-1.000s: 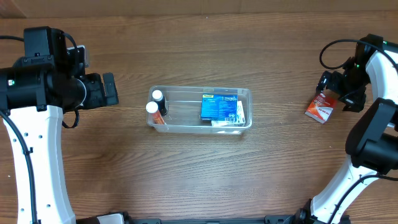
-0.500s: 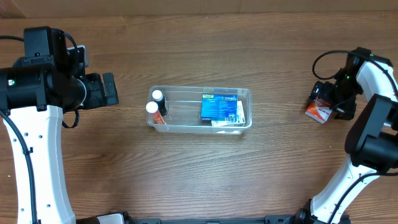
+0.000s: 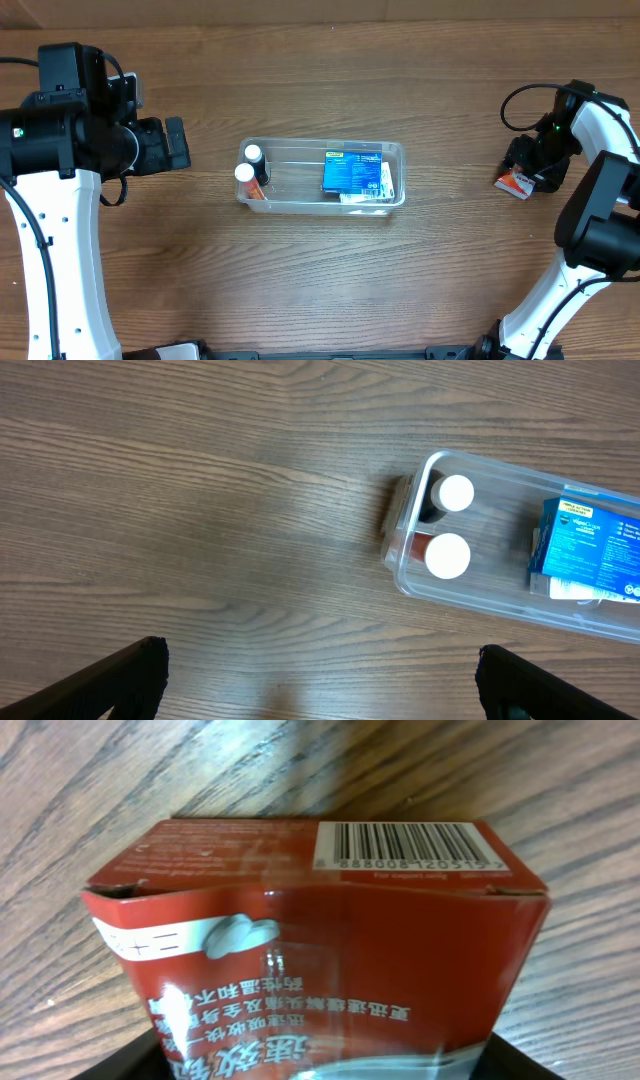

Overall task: Pack container
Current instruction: 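Grasp the red-and-white packet with the right gripper, then lower the red packet into the container's middle and release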

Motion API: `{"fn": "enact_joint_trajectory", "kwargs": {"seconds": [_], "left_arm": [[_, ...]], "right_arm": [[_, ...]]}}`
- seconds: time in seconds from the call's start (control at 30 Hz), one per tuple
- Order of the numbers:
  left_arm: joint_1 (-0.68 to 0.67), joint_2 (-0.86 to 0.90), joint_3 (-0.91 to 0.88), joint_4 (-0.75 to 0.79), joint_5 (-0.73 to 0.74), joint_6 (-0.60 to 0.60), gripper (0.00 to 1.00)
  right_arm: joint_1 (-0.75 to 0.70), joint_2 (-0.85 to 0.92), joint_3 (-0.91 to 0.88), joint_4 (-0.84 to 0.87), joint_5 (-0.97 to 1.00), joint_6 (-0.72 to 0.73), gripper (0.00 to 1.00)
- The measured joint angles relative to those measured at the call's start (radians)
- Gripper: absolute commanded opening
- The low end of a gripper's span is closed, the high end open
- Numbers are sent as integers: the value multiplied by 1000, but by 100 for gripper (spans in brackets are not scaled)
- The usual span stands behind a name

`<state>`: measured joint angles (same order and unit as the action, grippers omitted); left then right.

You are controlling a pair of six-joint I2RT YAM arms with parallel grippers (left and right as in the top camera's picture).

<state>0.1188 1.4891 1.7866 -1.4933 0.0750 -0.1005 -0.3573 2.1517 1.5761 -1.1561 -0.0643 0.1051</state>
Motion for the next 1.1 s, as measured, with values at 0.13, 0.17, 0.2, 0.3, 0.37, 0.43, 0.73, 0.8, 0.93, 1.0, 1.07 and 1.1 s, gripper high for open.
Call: {"fn": "enact_joint_trajectory", "kwargs": {"seconds": [0.13,0.17,0.2,0.3,0.37,0.43,0.73,0.8,0.93,1.0,1.07,1.1], "left_arm": [[0,0,0,0,0,0,100],[0,0,0,0,0,0,100],[0,0,0,0,0,0,100],[0,0,0,0,0,0,100],[0,0,0,0,0,0,100],[0,0,0,0,0,0,100],[0,0,0,0,0,0,100],[0,0,0,0,0,0,100],[0,0,0,0,0,0,100],[0,0,0,-1,0,0,100],[0,0,0,-3,0,0,100],[0,0,0,-3,0,0,100]], "right_arm": [[0,0,0,-6,-8,-1,61],[0,-2,0,-6,-8,0,61],[0,-4,0,-6,-11,-1,61],[0,-18,0,-16,-28,0,58],[2,-56,0,-34,-43,0,57],[10,-121,0,-52,-52,0,57],[346,-577,41,-166,-89,0,56],[470,-623,61,-188,-89,19,56],[720,-644,101,-161,-80,97,55],[832,-643,101,-119,-65,146,56],[916,-640,104,-82,-54,192,56],[945,-635,106,-65,-48,219,56]]}}
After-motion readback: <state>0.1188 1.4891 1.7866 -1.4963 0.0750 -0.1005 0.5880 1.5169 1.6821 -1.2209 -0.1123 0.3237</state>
